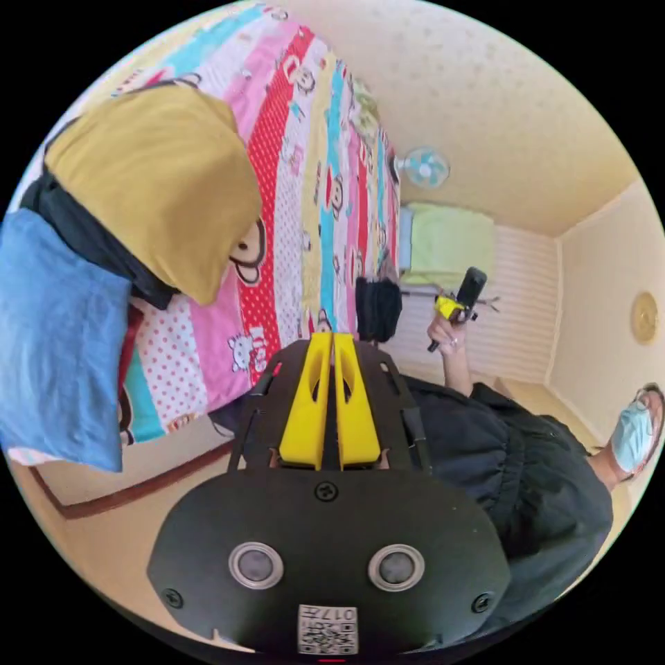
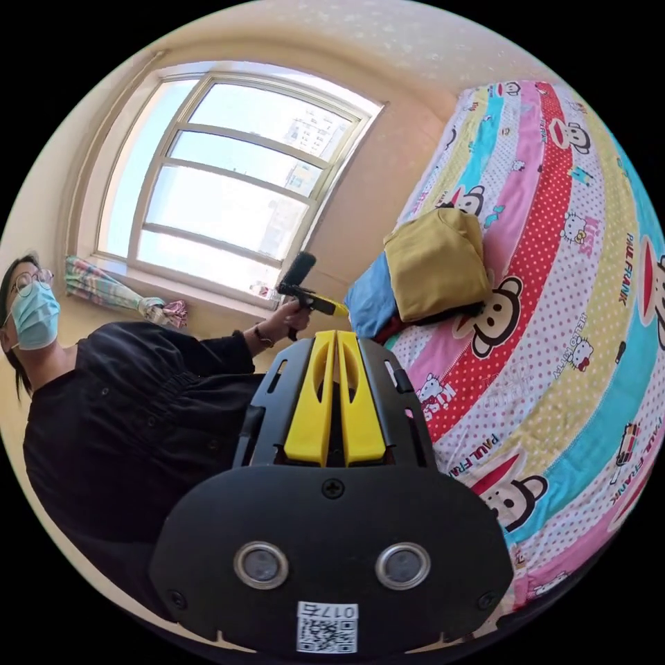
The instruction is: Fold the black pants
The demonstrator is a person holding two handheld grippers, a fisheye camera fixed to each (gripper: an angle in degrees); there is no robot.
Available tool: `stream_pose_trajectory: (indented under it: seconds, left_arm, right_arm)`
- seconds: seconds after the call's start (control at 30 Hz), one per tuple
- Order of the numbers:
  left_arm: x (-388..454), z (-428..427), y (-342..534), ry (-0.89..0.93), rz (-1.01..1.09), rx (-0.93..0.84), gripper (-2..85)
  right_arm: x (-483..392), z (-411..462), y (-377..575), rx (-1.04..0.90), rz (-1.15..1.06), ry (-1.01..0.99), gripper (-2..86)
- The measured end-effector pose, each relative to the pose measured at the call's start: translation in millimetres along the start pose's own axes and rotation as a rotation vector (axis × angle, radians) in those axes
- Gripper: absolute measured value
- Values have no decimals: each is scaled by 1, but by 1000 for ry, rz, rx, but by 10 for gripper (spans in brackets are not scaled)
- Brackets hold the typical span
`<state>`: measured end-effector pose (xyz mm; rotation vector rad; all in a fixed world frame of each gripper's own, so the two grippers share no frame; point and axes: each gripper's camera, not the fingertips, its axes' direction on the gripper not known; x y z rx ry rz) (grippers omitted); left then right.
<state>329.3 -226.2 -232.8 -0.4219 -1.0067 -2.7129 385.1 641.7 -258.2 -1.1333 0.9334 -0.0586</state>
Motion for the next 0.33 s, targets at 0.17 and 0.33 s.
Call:
stream_pose_trajectory:
  seconds: [0.17, 0.33]
  left_arm:
    - [90, -71, 56, -611, 188, 485, -8]
    - [88, -83, 69, -621, 77, 604, -8]
  right_arm:
    - [19, 38, -58, -88, 31, 55, 8]
    - [51, 78, -132, -121, 122, 288, 16]
